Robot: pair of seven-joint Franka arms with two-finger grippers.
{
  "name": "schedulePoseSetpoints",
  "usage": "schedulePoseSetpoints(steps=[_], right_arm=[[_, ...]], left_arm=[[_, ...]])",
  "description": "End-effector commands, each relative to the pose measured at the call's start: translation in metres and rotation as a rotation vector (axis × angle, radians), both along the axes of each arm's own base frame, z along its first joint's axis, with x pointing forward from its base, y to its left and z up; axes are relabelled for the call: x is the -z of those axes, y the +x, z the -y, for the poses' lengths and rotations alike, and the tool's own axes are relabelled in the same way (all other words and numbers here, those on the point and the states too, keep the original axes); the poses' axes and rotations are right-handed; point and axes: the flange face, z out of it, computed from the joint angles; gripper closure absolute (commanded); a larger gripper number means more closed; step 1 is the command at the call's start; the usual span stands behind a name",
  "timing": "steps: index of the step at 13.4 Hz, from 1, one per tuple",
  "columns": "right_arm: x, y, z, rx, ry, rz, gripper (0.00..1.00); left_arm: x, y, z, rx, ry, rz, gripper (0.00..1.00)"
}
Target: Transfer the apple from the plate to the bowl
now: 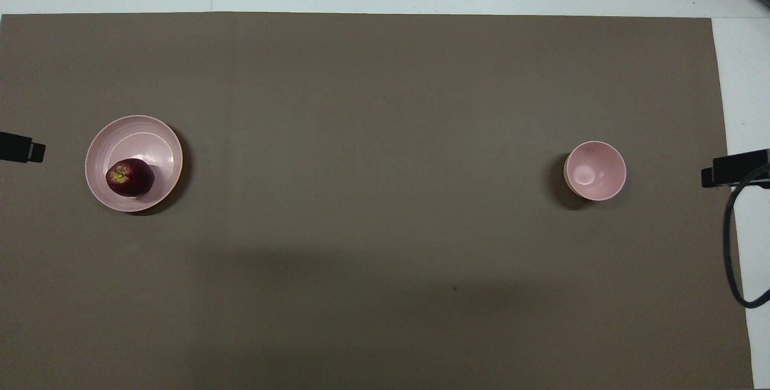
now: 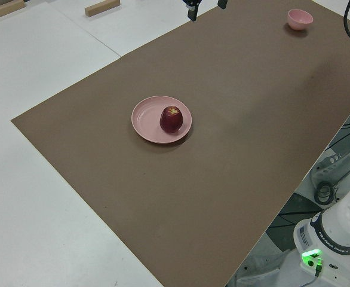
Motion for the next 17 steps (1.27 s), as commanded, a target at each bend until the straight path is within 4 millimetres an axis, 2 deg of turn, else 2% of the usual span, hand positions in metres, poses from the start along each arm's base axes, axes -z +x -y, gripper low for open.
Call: schedulePoseSetpoints(steps=[1,17], right_arm=[[-0.0038,-0.0034,0.0021,-0.011,0.019,0.007,0.0],[-0.0038,-0.0034,0.0021,-0.011,0.019,0.007,0.0]], left_arm=[[-0.0027,-0.0071,0.0001,-0.006,0.009,-0.005,0.0],[-0.0009,-0.0088,-0.0017,-0.009,0.01,-0.019,0.0]])
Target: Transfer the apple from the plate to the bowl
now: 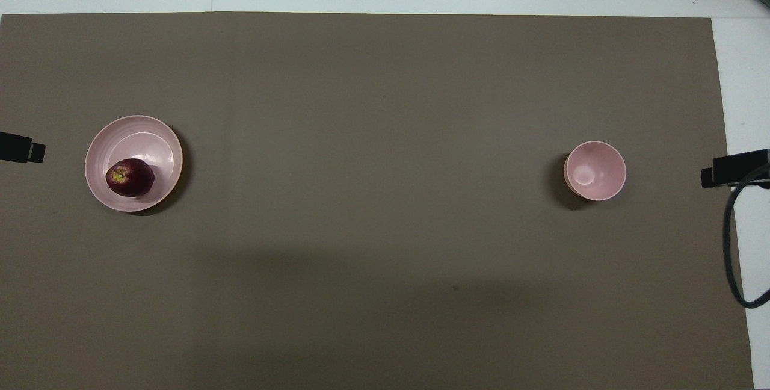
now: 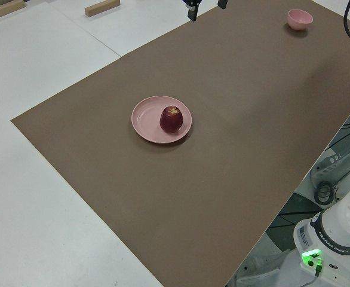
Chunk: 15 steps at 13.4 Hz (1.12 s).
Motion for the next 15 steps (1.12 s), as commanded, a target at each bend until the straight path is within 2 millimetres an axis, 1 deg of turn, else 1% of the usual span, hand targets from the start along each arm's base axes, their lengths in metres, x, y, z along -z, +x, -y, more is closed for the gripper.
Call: schedulePoseSetpoints(steps=[1,3,4,6,9,10,12,15], right_arm=[[-0.004,-0.003,0.002,-0.011,0.019,0.007,0.0],[-0.004,-0.003,0.002,-0.011,0.019,0.007,0.0],[-0.004,-0.003,0.002,-0.011,0.019,0.007,0.0],[-0.004,-0.003,0.002,-0.011,0.019,0.007,0.0],[-0.004,-0.003,0.002,-0.011,0.019,0.007,0.0],[-0.004,-0.003,0.002,-0.011,0.019,0.007,0.0],[-0.004,-0.004,0.002,-0.011,0.019,0.006,0.0],[-0.004,-0.003,0.002,-0.011,0.019,0.007,0.0]], left_arm=[[0.0,-0.011,-0.002,-0.008,0.01,-0.039,0.0],[-0.002,-0.013,-0.002,-0.016,0.01,-0.043,0.0],[0.0,-0.015,0.002,-0.009,0.01,-0.058,0.0],[0.001,-0.019,-0.002,-0.016,0.012,-0.086,0.0],[0.001,-0.021,-0.003,-0.014,0.011,-0.087,0.0],[0.001,-0.021,-0.005,-0.013,0.011,-0.084,0.0],[0.002,-0.021,-0.019,-0.029,0.01,-0.07,0.0],[0.015,-0.015,-0.024,-0.014,0.011,-0.054,0.0]])
